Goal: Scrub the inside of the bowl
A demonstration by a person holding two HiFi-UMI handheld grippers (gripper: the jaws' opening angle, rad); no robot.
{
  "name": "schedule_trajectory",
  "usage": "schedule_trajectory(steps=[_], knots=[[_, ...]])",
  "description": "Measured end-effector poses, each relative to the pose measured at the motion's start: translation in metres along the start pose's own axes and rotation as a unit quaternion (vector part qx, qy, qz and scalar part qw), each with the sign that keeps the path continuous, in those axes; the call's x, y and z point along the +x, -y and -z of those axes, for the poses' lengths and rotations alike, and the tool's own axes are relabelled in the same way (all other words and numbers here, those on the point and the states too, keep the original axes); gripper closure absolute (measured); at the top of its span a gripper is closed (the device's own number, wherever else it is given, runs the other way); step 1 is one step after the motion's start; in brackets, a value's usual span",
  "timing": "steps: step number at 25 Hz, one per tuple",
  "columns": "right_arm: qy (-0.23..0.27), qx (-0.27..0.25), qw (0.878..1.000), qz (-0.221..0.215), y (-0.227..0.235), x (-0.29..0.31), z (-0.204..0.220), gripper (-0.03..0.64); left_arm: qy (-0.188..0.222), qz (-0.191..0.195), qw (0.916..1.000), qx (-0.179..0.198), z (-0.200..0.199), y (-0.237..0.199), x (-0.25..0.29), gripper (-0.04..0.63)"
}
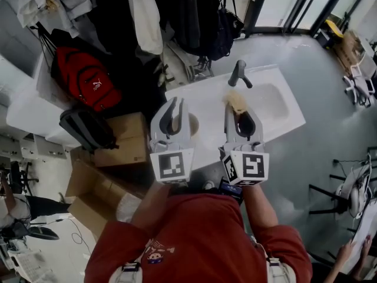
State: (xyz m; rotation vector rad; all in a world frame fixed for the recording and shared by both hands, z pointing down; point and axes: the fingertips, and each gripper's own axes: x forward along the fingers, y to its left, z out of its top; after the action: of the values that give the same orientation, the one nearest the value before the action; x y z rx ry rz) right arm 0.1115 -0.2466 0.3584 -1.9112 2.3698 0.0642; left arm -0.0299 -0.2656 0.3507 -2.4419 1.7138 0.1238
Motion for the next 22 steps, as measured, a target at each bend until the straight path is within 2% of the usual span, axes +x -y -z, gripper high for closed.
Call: schedule_trajectory(steps=[2,4,16,22], knots=[[0.002,0.000,1.000,0.000,0.001,-0.001,0.000,0.540,0.003,-0.001,1.0000,0.002,-0.002,0.002,-0.001,0.576],[0.002,0.000,1.000,0.001,0.002,-0.001,0.000,0.540,0.005,0.002,1.0000,0.005,-0.004,0.004,-0.001,0.589],[0.011,-0.008,1.000,0.010,0.004,0.000,-0.008,0.540,0.020,0.013,0.9996,0.015,-0.020,0.014,0.001,0.590],[0.007,-0.011,1.000,0.012,0.004,0.001,-0.007,0.540,0.013,0.020,0.9996,0.017,-0.015,0.015,0.000,0.590]])
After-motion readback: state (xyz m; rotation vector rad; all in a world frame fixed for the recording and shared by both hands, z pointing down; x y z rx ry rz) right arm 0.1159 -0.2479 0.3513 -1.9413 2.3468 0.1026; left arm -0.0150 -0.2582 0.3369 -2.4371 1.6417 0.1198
